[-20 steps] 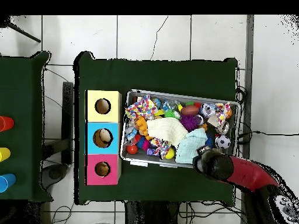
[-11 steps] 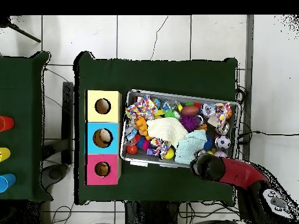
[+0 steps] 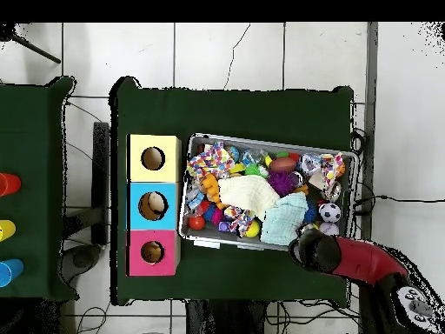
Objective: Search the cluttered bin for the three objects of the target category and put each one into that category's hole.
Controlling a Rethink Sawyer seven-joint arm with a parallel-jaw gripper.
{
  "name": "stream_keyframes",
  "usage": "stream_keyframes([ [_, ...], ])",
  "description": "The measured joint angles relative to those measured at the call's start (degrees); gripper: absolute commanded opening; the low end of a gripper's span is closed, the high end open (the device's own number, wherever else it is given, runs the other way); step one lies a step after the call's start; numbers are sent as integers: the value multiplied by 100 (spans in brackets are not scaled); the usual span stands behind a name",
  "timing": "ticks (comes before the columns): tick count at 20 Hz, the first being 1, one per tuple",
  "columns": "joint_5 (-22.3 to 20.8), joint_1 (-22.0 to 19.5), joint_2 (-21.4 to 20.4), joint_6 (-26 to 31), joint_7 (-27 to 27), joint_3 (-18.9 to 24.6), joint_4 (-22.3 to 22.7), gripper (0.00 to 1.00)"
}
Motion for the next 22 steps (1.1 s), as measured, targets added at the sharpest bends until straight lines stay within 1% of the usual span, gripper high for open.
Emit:
stream_keyframes([
  [3, 54, -148, -334, 155, 0, 107, 143, 100],
  [5, 82, -237, -463, 239, 0, 156, 189, 100],
  [7, 126, -459, -732, 472, 0, 244, 260, 100],
  [10, 129, -652, -950, 700, 0, 284, 288, 100],
  [15, 128, -762, -1089, 749, 0, 295, 289, 100],
  [22, 128, -712, -1000, 539, 0, 304, 380, 100],
])
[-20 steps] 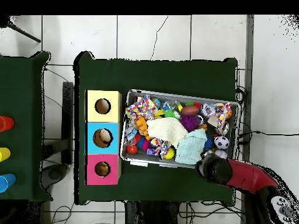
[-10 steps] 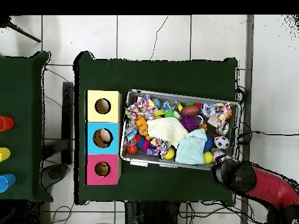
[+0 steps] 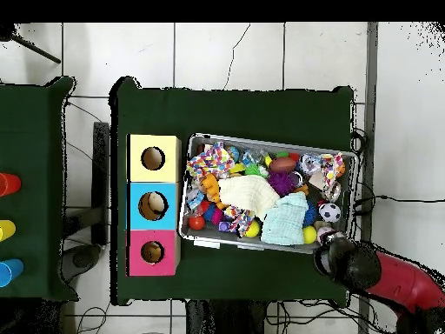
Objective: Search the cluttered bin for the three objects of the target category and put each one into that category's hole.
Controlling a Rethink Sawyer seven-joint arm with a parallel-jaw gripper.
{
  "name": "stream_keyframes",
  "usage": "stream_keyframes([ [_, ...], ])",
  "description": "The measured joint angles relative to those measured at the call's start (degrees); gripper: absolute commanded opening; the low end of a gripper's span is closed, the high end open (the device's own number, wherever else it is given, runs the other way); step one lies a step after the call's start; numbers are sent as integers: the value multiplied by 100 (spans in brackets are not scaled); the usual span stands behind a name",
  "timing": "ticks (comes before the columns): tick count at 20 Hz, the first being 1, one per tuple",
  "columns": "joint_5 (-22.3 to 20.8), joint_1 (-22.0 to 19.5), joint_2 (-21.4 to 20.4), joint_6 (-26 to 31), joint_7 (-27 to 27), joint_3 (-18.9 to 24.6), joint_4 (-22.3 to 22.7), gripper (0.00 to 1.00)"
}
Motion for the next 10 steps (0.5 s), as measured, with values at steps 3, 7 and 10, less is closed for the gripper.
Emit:
stream_keyframes([
  [3, 1, 153, 108, -242, 0, -20, 101, 100],
  [7, 1, 459, 300, -582, 0, -103, 232, 100],
  [10, -15, 653, 443, -749, 0, -186, 253, 100],
])
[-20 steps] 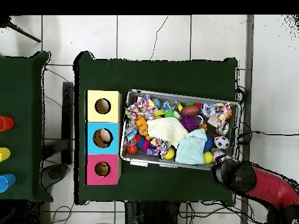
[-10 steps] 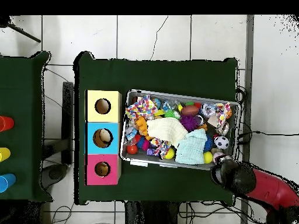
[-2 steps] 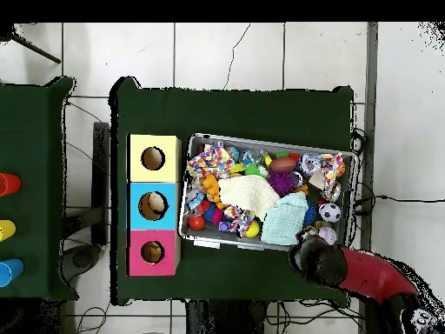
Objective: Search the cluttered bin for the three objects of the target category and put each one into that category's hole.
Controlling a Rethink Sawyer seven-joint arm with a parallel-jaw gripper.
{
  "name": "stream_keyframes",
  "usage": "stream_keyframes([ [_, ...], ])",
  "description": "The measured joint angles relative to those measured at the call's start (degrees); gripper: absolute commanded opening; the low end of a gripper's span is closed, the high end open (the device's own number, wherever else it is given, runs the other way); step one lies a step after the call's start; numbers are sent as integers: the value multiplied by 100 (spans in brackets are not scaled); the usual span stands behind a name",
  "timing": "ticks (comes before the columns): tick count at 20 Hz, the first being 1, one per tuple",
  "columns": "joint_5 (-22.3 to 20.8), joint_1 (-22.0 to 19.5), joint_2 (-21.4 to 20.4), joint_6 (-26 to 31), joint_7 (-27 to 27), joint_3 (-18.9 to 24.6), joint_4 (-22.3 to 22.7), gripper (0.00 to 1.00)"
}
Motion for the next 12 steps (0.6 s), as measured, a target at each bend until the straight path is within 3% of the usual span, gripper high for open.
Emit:
stream_keyframes([
  [4, -178, 263, 339, -417, 0, -185, -89, 100],
  [12, -543, 198, 558, -816, 0, -461, -349, 100],
])
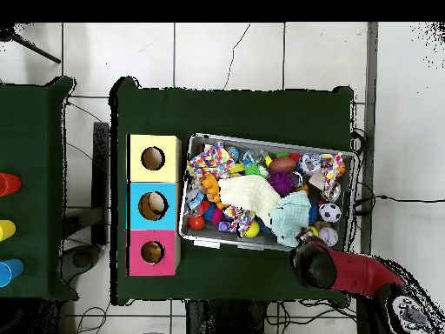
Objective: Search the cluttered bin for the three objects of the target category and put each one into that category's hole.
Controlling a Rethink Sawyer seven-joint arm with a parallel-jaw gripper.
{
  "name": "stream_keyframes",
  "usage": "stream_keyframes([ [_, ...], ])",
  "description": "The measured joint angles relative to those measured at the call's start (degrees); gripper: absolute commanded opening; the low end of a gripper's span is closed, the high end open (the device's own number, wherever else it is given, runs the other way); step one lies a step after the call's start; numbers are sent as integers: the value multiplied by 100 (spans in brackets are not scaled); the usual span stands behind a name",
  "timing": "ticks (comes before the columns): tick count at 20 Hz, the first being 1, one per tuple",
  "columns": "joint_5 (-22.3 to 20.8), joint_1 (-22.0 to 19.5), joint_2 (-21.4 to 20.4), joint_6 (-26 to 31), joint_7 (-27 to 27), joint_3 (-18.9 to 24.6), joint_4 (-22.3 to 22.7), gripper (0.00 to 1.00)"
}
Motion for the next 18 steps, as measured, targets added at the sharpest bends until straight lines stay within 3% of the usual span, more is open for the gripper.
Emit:
stream_keyframes([
  [7, -14, -241, -180, 64, 0, 208, 70, 100],
  [13, -18, -939, -582, 453, 0, 512, 332, 100],
  [18, -18, -1170, -747, 636, 0, 568, 405, 100],
])
